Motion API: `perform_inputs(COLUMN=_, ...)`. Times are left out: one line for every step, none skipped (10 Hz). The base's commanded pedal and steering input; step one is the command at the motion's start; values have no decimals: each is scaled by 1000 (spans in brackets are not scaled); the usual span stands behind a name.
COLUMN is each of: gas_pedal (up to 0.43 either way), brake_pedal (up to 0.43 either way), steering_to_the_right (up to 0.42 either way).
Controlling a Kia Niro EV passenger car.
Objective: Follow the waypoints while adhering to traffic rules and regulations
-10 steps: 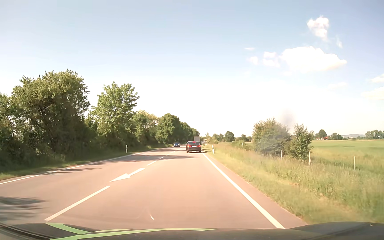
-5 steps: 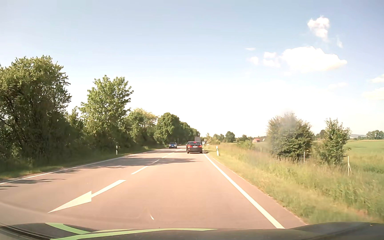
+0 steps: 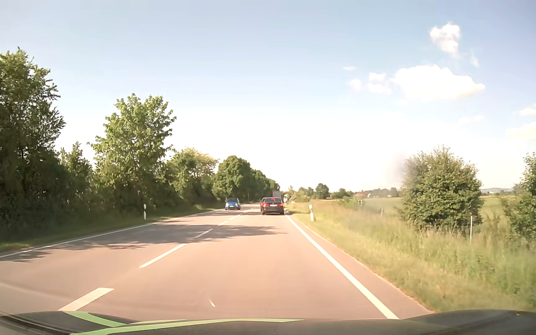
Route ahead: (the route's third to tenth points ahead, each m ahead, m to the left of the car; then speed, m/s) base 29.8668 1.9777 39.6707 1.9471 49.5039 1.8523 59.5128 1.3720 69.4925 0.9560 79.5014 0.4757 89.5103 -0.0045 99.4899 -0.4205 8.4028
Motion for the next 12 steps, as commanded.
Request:
perform_inputs(gas_pedal=0, brake_pedal=0, steering_to_the_right=-2)
perform_inputs(gas_pedal=0, brake_pedal=0, steering_to_the_right=-2)
perform_inputs(gas_pedal=0, brake_pedal=0, steering_to_the_right=-2)
perform_inputs(gas_pedal=0, brake_pedal=0, steering_to_the_right=-2)
perform_inputs(gas_pedal=0, brake_pedal=0, steering_to_the_right=-2)
perform_inputs(gas_pedal=0, brake_pedal=0, steering_to_the_right=-2)
perform_inputs(gas_pedal=0, brake_pedal=0, steering_to_the_right=-2)
perform_inputs(gas_pedal=0, brake_pedal=0, steering_to_the_right=-2)
perform_inputs(gas_pedal=0, brake_pedal=0, steering_to_the_right=-2)
perform_inputs(gas_pedal=0, brake_pedal=0, steering_to_the_right=-1)
perform_inputs(gas_pedal=0, brake_pedal=0, steering_to_the_right=-1)
perform_inputs(gas_pedal=0, brake_pedal=0, steering_to_the_right=-1)
